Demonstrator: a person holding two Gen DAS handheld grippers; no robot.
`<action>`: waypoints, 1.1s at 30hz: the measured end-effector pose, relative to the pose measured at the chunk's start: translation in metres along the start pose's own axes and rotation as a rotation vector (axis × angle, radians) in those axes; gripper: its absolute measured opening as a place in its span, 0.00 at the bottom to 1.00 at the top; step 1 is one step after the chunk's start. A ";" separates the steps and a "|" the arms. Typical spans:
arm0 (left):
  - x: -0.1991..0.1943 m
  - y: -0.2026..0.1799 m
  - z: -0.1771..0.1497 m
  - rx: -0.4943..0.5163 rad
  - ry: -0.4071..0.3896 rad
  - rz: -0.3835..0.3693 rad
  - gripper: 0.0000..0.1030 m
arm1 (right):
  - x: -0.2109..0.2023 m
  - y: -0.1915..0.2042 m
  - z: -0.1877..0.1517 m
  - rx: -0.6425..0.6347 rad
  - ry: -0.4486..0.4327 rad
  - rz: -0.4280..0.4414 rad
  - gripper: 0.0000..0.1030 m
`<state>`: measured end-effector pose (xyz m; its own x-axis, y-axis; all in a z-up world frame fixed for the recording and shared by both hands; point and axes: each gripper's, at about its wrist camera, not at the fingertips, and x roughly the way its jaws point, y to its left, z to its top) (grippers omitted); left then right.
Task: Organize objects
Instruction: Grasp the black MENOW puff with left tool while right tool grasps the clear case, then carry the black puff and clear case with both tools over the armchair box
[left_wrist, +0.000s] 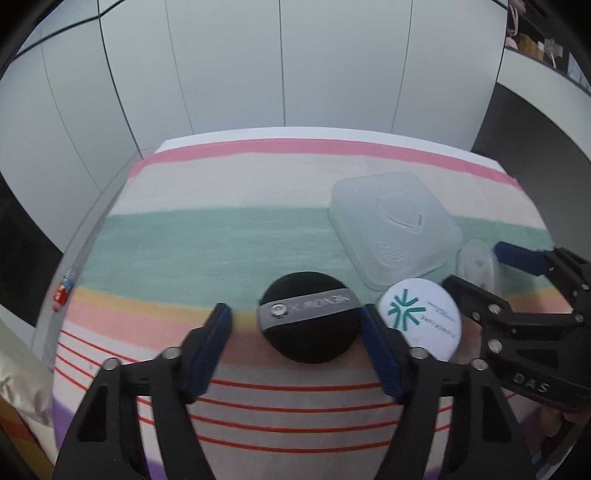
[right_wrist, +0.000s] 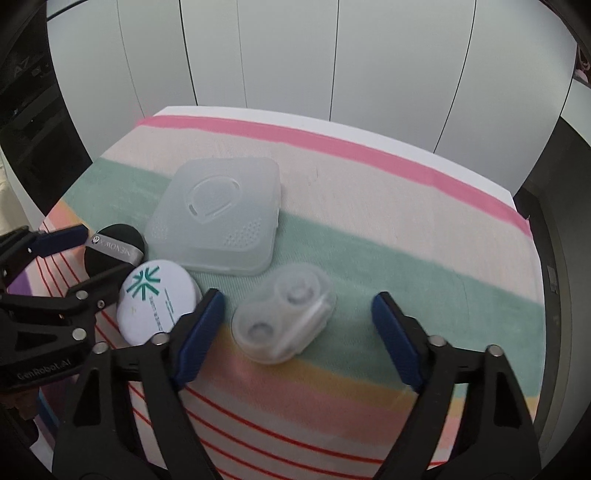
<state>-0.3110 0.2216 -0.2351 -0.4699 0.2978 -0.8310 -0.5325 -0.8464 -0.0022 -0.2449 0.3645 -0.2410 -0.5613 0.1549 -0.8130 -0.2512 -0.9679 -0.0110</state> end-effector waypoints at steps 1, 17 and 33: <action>0.000 -0.001 0.000 -0.002 0.002 -0.010 0.60 | -0.001 0.001 0.000 0.000 -0.005 -0.002 0.67; -0.029 0.001 0.004 -0.004 -0.022 0.010 0.48 | -0.018 0.010 0.002 -0.002 0.006 -0.002 0.52; -0.126 -0.005 0.025 -0.044 -0.061 -0.008 0.48 | -0.105 0.006 0.025 0.050 -0.006 -0.018 0.52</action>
<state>-0.2662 0.1994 -0.1164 -0.5087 0.3301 -0.7952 -0.5057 -0.8620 -0.0343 -0.2075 0.3473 -0.1414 -0.5611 0.1733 -0.8094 -0.2998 -0.9540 0.0035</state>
